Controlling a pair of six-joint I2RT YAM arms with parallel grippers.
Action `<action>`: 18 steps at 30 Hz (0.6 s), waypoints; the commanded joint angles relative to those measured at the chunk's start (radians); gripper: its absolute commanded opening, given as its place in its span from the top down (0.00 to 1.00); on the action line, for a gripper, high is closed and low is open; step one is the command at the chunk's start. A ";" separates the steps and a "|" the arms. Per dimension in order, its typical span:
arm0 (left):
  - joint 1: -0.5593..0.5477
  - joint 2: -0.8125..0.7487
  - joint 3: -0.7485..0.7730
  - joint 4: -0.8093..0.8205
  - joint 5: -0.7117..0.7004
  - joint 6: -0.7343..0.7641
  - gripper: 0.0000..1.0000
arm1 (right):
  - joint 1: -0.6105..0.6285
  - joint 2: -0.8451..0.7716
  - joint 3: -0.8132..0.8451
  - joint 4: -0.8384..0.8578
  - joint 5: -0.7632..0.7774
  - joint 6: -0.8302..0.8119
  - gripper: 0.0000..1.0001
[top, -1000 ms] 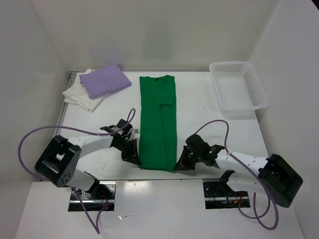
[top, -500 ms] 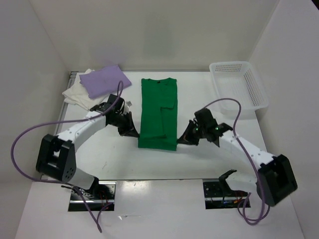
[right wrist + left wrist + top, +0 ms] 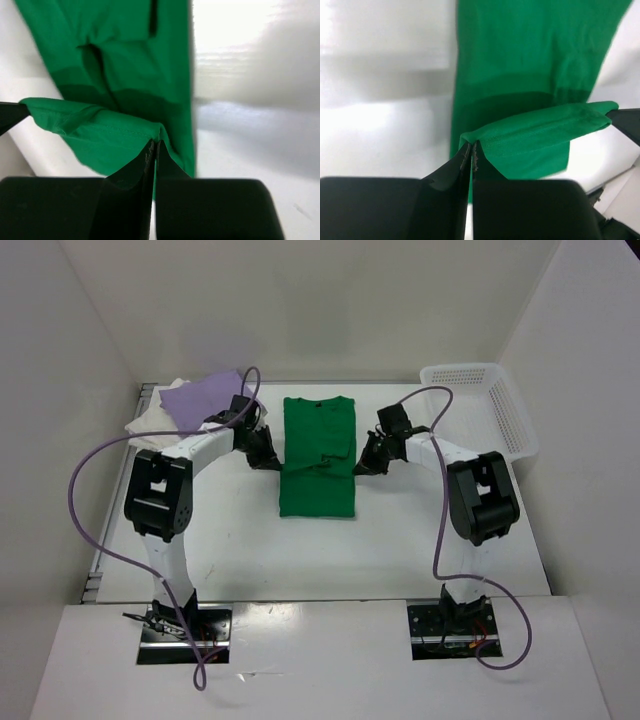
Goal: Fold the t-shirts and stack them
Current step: Fold the folded rectangular tshirt in 1/3 of the way
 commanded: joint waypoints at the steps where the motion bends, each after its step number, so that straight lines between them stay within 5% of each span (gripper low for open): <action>1: 0.023 0.060 0.045 0.030 -0.058 0.027 0.94 | -0.037 0.054 0.077 0.028 0.073 -0.053 1.00; 4: 0.043 0.071 0.061 0.039 -0.043 0.017 0.76 | -0.046 0.089 0.111 0.028 0.083 -0.053 0.91; 6: 0.057 0.023 0.048 0.062 -0.043 0.003 0.70 | -0.046 0.089 0.111 0.028 0.065 -0.064 0.71; 12: 0.022 -0.168 -0.103 0.143 0.015 -0.066 0.70 | -0.046 -0.086 0.060 0.017 0.074 -0.073 0.57; 13: -0.004 -0.183 -0.131 0.171 0.016 -0.079 0.70 | -0.046 -0.128 0.043 0.017 0.062 -0.073 0.59; 17: -0.162 -0.194 -0.264 0.261 0.048 -0.163 0.72 | 0.010 -0.155 -0.035 0.031 0.053 -0.062 0.99; 18: -0.172 -0.185 -0.306 0.281 0.048 -0.190 0.72 | 0.050 -0.137 -0.035 0.031 0.053 -0.062 1.00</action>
